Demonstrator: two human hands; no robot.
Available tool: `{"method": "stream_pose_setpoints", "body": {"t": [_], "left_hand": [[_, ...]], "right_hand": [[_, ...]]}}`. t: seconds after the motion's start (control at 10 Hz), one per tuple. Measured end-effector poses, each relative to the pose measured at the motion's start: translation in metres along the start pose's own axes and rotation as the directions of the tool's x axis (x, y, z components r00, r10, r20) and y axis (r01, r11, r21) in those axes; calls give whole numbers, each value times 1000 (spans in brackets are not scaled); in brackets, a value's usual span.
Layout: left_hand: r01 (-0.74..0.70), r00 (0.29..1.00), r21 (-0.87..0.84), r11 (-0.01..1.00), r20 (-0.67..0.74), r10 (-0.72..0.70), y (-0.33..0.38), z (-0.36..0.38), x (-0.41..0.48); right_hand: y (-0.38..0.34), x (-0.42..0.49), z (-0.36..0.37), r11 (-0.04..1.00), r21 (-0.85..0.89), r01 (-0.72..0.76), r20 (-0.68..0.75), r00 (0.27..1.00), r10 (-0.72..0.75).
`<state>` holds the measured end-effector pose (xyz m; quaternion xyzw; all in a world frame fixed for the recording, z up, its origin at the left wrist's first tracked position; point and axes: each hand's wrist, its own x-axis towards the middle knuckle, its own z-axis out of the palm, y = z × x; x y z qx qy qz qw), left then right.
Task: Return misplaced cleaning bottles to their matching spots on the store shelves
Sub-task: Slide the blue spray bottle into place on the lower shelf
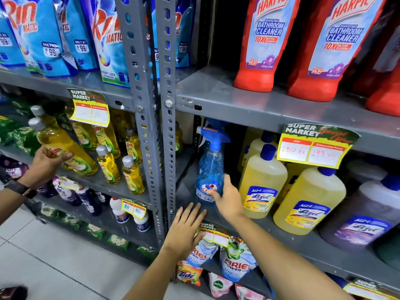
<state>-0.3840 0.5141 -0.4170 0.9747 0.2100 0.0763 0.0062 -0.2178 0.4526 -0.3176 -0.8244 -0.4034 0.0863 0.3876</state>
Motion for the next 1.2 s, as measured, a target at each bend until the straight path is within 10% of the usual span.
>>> {"method": "stream_pose_setpoints", "body": {"t": [1.2], "left_hand": [[-3,1000,63,998,3,2,2,-6,3]], "right_hand": [[-12,5,-4,998,30,-53,116,992,49]]}}
